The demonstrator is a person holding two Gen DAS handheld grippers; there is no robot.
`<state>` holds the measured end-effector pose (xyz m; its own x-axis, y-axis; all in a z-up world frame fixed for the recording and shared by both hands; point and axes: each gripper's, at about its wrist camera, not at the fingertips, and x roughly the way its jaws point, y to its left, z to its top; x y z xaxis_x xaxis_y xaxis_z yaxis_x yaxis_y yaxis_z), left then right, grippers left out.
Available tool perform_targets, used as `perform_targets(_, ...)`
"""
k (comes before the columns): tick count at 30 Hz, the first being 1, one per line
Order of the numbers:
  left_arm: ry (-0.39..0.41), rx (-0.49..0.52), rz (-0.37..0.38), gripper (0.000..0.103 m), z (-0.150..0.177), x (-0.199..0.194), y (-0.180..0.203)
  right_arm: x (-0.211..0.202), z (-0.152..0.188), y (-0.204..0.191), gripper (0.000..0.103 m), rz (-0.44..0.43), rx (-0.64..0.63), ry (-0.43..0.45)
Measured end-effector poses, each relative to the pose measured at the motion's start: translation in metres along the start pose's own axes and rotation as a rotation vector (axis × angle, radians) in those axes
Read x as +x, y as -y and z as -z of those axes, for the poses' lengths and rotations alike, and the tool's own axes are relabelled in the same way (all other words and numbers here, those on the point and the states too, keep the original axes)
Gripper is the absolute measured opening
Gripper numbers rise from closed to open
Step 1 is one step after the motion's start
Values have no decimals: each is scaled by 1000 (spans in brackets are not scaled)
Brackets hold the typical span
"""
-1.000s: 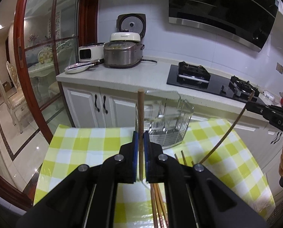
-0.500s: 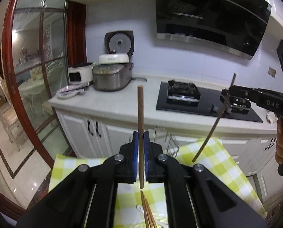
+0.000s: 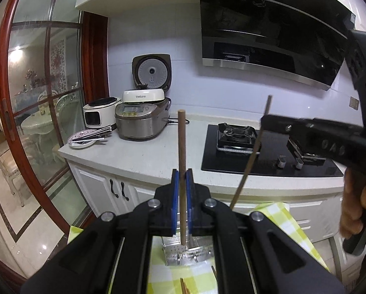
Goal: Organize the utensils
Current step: 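Lift the chopstick with the left tool and drop it into the wire rack, then return the left tool to the chopsticks and grasp another wooden chopstick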
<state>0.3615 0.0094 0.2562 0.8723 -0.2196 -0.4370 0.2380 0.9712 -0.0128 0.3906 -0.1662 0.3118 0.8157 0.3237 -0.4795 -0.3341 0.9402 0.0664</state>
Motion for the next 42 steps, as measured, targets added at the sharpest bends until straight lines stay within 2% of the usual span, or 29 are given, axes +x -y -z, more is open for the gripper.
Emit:
perform_targets(7, -32, -64, -6, 6, 28, 54, -18, 65, 33, 13, 8, 3, 22, -53)
perform_targets(13, -130, -103, -4, 8, 65, 104, -31, 113, 73, 30, 8, 16, 48, -139)
perform_targets(15, -149, -105, -15, 16, 74, 111, -35, 123, 85, 34, 8, 23, 65, -164)
perform_targets(17, -166, -114, -26, 35, 80, 117, -41, 129, 96, 39, 9, 26, 81, -180)
perform_targets(21, -161, -116, -45, 45, 86, 110, -47, 128, 110, 45, 12, 42, 89, -192)
perform_targets(22, -156, -119, -50, 52, 87, 106, -49, 125, 112, 47, 22, 48, 90, -186)
perform_targets(23, -150, -123, -56, 56, 89, 101, -51, 121, 115, 48, 43, 54, 92, -179)
perform_targets(25, -136, -130, -75, 59, 94, 88, -54, 105, 121, 52, 72, 79, 94, -139)
perform_targets(30, -89, -151, -120, 66, 121, 44, -58, 63, 148, 61, 77, 155, 84, -69)
perform_targets(33, -71, -163, -137, 68, 151, 20, -53, 41, 181, 64, 82, 193, 106, -63)
perform_targets(36, -93, -163, -142, 68, 191, 9, -44, 30, 235, 63, 83, 227, 154, -103)
perform_targets(40, -163, -178, -96, 68, 254, 3, -34, 26, 301, 59, 83, 224, 232, -178)
perform_targets(42, -198, -189, -95, 63, 275, 3, -33, 26, 329, 53, 83, 215, 243, -224)
